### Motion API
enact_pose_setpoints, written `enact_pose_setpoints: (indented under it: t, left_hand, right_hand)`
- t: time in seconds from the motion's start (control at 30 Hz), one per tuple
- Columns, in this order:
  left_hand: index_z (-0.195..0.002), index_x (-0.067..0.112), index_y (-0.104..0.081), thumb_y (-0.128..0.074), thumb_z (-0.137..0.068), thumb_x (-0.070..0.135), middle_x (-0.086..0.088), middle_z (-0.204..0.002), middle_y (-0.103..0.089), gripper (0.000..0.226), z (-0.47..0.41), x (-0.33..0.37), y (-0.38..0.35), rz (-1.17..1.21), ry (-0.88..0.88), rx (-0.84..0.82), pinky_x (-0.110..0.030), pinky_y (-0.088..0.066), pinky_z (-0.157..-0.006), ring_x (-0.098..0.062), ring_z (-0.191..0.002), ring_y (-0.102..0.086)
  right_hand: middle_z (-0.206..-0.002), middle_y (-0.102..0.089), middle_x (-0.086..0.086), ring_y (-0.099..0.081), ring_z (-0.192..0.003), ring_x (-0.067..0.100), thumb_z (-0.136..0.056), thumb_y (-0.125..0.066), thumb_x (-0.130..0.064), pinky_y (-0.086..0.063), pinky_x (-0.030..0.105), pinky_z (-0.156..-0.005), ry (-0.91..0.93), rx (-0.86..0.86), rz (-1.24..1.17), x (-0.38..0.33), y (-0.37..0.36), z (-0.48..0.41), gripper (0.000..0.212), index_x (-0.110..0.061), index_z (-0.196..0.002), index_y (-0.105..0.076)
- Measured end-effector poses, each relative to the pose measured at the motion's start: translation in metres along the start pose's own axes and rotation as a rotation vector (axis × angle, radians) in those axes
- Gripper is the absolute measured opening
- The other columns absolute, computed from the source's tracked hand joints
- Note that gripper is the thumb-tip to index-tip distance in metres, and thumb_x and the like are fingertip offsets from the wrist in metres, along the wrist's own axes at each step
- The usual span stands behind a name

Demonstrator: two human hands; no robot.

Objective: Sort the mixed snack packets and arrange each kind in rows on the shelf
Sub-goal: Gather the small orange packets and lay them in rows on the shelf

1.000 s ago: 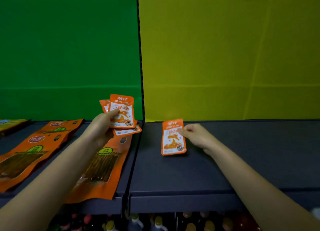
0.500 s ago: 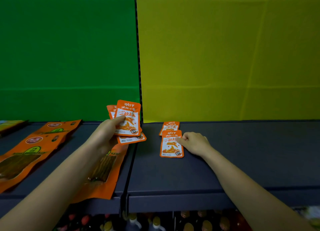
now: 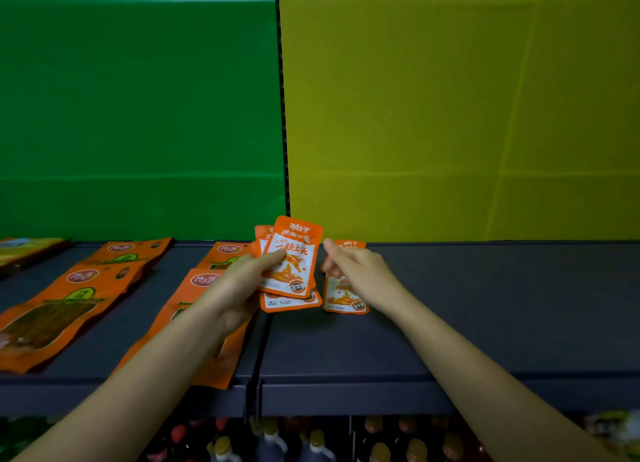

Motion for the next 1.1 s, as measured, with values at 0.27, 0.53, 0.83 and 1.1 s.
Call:
enact_pose_setpoints:
  t: [0.27,0.53,0.83,1.1]
  left_hand:
    - [-0.092,0.010,-0.063,-0.050,-0.093,0.030,-0.003,-0.066,-0.074,0.023,0.006,-0.002,-0.013,0.059,0.007,-0.057,-0.031,-0.056,-0.058,-0.014,-0.053,-0.070]
    - [-0.097,0.006,-0.060,-0.043,-0.096,0.023,-0.002,-0.059,-0.072,0.024,-0.003,0.016,0.024,0.043,-0.060,0.086,-0.027,-0.057,-0.049,-0.014,-0.050,-0.069]
    - [-0.084,0.008,-0.057,-0.040,-0.098,0.023,-0.001,-0.051,-0.069,0.027,0.004,0.033,0.023,0.014,-0.059,0.035,-0.021,-0.051,-0.038,-0.011,-0.042,-0.065]
    - [-0.084,0.008,-0.058,-0.042,-0.097,0.025,-0.001,-0.051,-0.069,0.027,0.002,0.030,0.007,-0.041,-0.044,-0.034,-0.019,-0.050,-0.037,-0.012,-0.042,-0.065]
  right_hand:
    - [-0.077,-0.060,0.022,-0.049,-0.072,0.019,-0.089,-0.057,-0.039,-0.034,0.030,-0.066,0.046,0.002,-0.263,-0.003,-0.009,0.002,0.036,-0.009,-0.069,-0.055]
    - [-0.077,-0.071,0.004,-0.058,-0.068,0.003,-0.091,-0.056,-0.030,-0.042,0.017,-0.065,-0.048,-0.034,-0.374,0.027,0.015,0.026,0.032,-0.014,-0.064,-0.062]
    - [-0.078,-0.068,-0.001,-0.061,-0.073,0.012,-0.089,-0.052,-0.048,-0.042,0.027,-0.066,-0.160,-0.170,0.165,0.048,0.011,0.053,0.039,-0.018,-0.063,-0.051]
    - [-0.069,-0.055,-0.014,-0.054,-0.071,0.004,-0.088,-0.048,-0.056,-0.038,0.020,-0.058,-0.177,-0.215,0.433,0.039,0.014,0.055,0.039,-0.022,-0.069,-0.051]
Point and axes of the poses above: each hand's wrist, its own z-axis away from the middle knuckle, its own y-axis out of the back of the hand, x = y × z, the point moved 7 cm from there along -z, towards the middle knuckle
